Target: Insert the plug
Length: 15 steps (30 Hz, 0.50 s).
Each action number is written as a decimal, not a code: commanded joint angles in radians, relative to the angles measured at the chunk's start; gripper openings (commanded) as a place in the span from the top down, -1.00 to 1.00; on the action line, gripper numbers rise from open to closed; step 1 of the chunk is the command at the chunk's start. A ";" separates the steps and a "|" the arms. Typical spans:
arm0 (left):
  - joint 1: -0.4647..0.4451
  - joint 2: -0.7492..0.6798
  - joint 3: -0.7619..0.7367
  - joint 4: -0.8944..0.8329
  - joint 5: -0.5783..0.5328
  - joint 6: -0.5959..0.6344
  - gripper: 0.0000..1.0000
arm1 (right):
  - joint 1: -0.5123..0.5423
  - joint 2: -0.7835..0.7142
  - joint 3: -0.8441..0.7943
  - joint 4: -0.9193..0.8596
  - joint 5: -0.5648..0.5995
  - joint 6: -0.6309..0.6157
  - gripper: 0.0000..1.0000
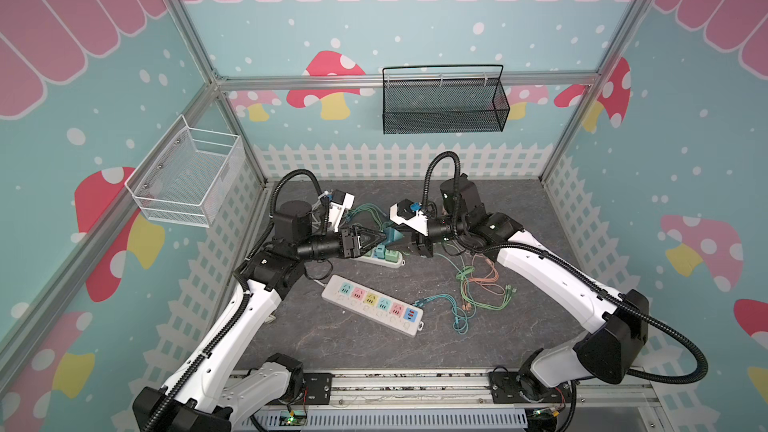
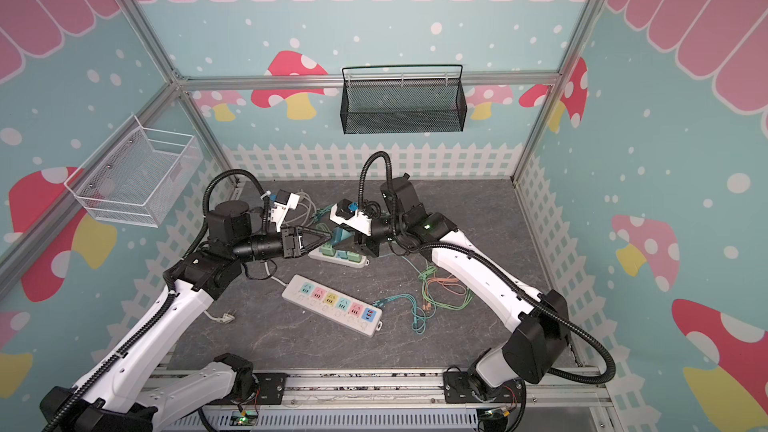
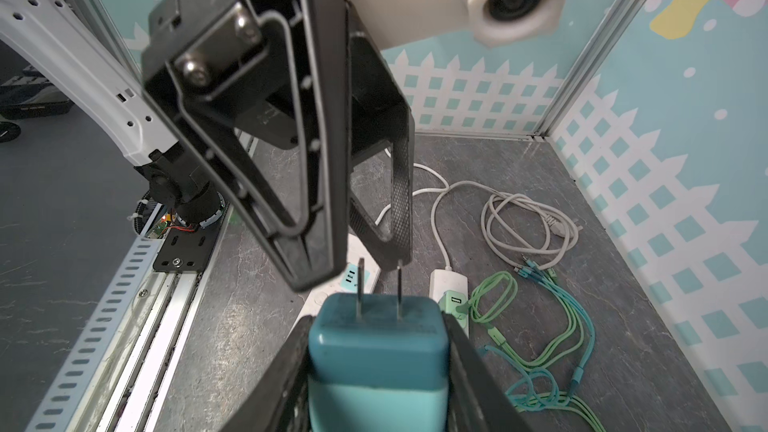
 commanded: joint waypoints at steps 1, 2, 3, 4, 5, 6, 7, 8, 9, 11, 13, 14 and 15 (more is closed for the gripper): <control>-0.015 0.017 0.032 -0.038 -0.031 0.031 -0.23 | 0.017 0.005 0.036 -0.005 -0.004 -0.039 0.77; -0.018 0.021 0.035 -0.041 -0.032 0.033 -0.21 | 0.020 0.006 0.037 -0.006 -0.001 -0.042 0.77; -0.022 0.026 0.038 -0.042 -0.033 0.034 -0.19 | 0.022 0.005 0.038 -0.010 0.001 -0.043 0.77; -0.026 0.029 0.041 -0.044 -0.034 0.035 -0.18 | 0.026 0.005 0.040 -0.013 0.004 -0.045 0.77; -0.028 0.030 0.044 -0.045 -0.036 0.034 -0.16 | 0.028 0.006 0.042 -0.016 0.005 -0.049 0.77; -0.031 0.032 0.047 -0.045 -0.036 0.034 -0.15 | 0.031 0.005 0.043 -0.019 0.006 -0.050 0.77; -0.033 0.035 0.049 -0.044 -0.037 0.035 -0.13 | 0.034 0.006 0.044 -0.020 0.010 -0.051 0.78; -0.035 0.036 0.051 -0.045 -0.037 0.034 -0.11 | 0.037 0.006 0.045 -0.023 0.012 -0.053 0.78; -0.036 0.038 0.052 -0.047 -0.037 0.035 -0.09 | 0.039 0.007 0.046 -0.024 0.015 -0.055 0.79; -0.040 0.043 0.053 -0.050 -0.036 0.034 -0.06 | 0.044 0.005 0.047 -0.026 0.023 -0.056 0.79; -0.043 0.049 0.056 -0.053 -0.036 0.034 -0.03 | 0.047 0.005 0.048 -0.028 0.030 -0.058 0.79; -0.044 0.052 0.056 -0.056 -0.036 0.034 -0.01 | 0.051 0.005 0.050 -0.028 0.034 -0.059 0.79; -0.046 0.054 0.056 -0.059 -0.037 0.034 0.01 | 0.053 0.006 0.049 -0.028 0.037 -0.061 0.79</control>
